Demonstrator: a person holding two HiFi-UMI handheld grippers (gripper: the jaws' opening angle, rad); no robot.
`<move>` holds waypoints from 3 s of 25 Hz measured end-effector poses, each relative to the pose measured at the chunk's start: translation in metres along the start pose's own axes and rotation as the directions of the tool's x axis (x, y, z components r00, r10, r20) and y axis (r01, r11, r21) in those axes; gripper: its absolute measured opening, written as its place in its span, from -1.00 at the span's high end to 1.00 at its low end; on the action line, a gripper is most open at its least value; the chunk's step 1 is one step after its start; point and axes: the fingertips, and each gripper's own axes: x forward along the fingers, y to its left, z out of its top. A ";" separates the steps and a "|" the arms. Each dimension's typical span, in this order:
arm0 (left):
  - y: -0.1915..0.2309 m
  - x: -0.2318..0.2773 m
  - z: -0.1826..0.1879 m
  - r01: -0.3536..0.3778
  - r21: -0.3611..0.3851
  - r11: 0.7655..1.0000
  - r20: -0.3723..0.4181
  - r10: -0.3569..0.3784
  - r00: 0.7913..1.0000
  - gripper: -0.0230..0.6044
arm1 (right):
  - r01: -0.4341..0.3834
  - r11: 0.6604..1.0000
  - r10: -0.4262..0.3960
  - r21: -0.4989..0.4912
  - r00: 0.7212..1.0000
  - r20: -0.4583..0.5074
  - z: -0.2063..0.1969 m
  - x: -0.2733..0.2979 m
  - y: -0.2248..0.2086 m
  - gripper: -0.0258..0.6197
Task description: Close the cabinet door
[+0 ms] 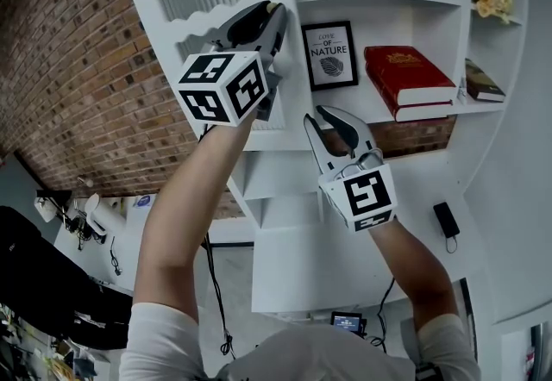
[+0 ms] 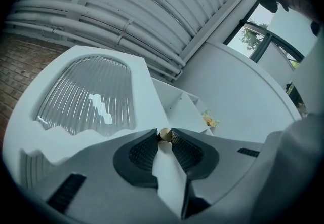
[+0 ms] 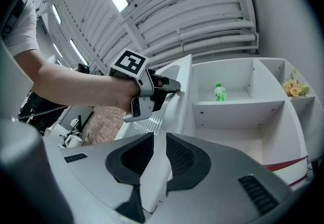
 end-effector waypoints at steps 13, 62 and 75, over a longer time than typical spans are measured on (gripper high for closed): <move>0.010 0.022 -0.013 -0.023 0.050 0.998 -0.046 0.025 0.999 0.65 | 0.027 1.000 -0.027 -0.015 1.000 -0.013 -0.008 -0.007 -0.014 0.67; 0.024 -0.035 -0.011 -0.004 -0.055 0.998 0.008 0.004 1.000 0.65 | 0.026 0.999 -0.027 -0.036 0.999 -0.046 -0.010 -0.013 -0.002 0.67; 0.035 -0.126 -0.004 0.036 -0.152 0.988 0.050 -0.029 0.998 0.65 | 0.067 0.996 -0.072 -0.060 0.995 -0.069 0.010 -0.009 0.034 0.67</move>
